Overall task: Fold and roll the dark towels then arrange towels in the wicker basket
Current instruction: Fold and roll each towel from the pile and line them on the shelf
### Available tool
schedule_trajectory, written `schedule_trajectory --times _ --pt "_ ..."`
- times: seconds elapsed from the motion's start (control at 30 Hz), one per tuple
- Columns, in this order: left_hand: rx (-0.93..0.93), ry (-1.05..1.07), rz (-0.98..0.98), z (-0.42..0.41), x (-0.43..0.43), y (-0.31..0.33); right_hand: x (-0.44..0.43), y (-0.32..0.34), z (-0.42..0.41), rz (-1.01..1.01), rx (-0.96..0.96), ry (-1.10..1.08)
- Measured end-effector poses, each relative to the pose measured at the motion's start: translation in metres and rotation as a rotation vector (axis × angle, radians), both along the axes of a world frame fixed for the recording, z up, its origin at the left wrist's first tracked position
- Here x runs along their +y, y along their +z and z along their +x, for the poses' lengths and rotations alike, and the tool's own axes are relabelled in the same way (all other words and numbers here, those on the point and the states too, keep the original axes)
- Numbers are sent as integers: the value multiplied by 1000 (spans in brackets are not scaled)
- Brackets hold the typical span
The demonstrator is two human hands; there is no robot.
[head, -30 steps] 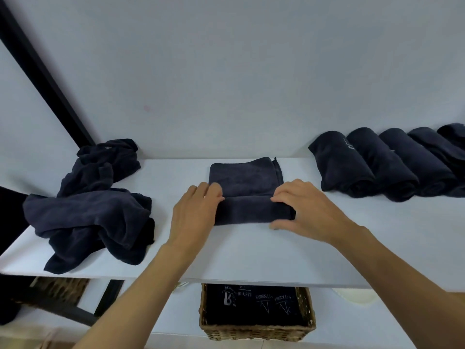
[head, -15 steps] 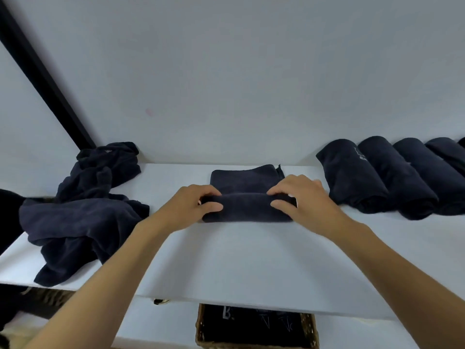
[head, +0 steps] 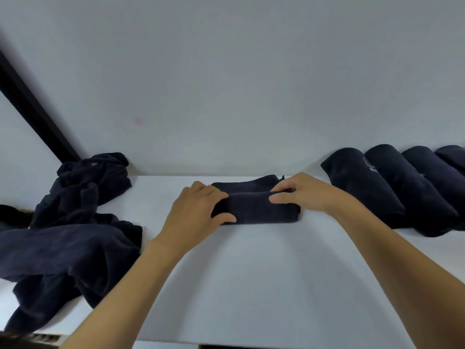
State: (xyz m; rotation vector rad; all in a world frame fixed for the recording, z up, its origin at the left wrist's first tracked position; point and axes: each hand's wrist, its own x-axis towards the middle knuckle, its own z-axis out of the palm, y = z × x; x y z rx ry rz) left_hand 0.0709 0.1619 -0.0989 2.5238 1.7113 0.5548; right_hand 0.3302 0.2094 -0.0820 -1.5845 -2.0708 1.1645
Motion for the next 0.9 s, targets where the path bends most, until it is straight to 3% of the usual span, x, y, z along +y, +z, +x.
schedule_trajectory --times 0.1,0.2,0.27,0.33,0.4,0.5,0.57,0.67,0.73,0.83,0.9 --pt "-49 -10 -146 -6 24 3 1 -1 -8 129 -62 -17" --pt "-141 -39 -359 -9 52 10 -13 -7 -20 574 -279 25" --pt "-153 -25 -494 -13 69 12 -19 -13 -29 691 -448 94" --pt "-124 -5 -565 -13 82 14 -13 -16 -31 660 -528 98" --pt "-120 39 -552 -7 87 15 1 -12 -31 581 -482 86" --pt "-71 108 -187 3 74 14 29 -2 -31 357 -375 80" --pt "39 42 -5 7 57 9 45 0 -30 219 -281 65" --pt "101 -1 -88 3 57 2 56 4 -33 132 -207 36" --pt "71 4 -195 3 73 8 56 5 -39 249 -335 20" --pt "23 6 -410 -1 97 21 41 0 -57 678 -564 74" --pt "-2 34 -521 -2 106 26 29 -7 -66 739 -625 116"
